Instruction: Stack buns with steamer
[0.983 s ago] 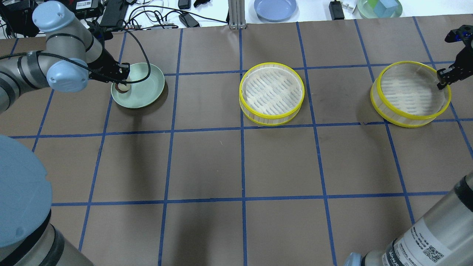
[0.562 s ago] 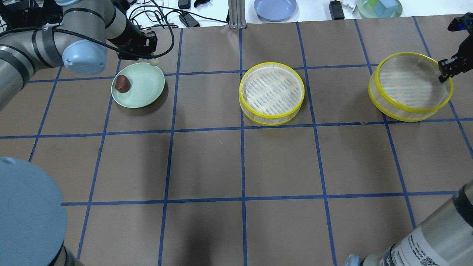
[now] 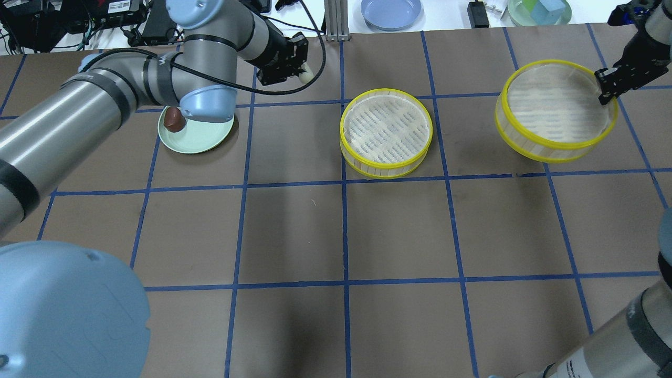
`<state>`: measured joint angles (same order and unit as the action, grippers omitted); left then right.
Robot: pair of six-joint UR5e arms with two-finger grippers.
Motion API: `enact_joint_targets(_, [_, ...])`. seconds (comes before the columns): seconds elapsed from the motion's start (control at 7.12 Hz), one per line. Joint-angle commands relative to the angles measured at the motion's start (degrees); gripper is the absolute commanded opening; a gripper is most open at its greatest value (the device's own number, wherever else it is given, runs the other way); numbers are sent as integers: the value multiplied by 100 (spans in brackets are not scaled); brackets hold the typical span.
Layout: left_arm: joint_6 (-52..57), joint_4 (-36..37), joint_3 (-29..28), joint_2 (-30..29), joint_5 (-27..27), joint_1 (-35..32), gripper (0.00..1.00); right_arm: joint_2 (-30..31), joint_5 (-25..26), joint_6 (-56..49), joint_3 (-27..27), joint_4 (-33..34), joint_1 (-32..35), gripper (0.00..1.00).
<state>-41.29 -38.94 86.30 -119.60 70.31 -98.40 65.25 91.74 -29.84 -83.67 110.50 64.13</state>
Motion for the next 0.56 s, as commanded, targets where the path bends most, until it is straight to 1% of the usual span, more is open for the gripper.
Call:
enact_joint_targets(0.0, [-195, 123, 10, -404, -551, -407, 0, 189, 10, 417, -158, -46, 248, 0])
enact_joint_targets(0.14, [-204, 202, 10, -554, -545, -556, 0, 277, 10, 662, -254, -37, 380, 0])
enact_joint_targets(0.28, [-195, 229, 10, -643, -518, -618, 28, 339, 10, 890, -273, -46, 450, 0])
enact_joint_targets(0.42, [-204, 220, 45, -661, -518, -627, 99, 348, 19, 901, -299, -63, 469, 0])
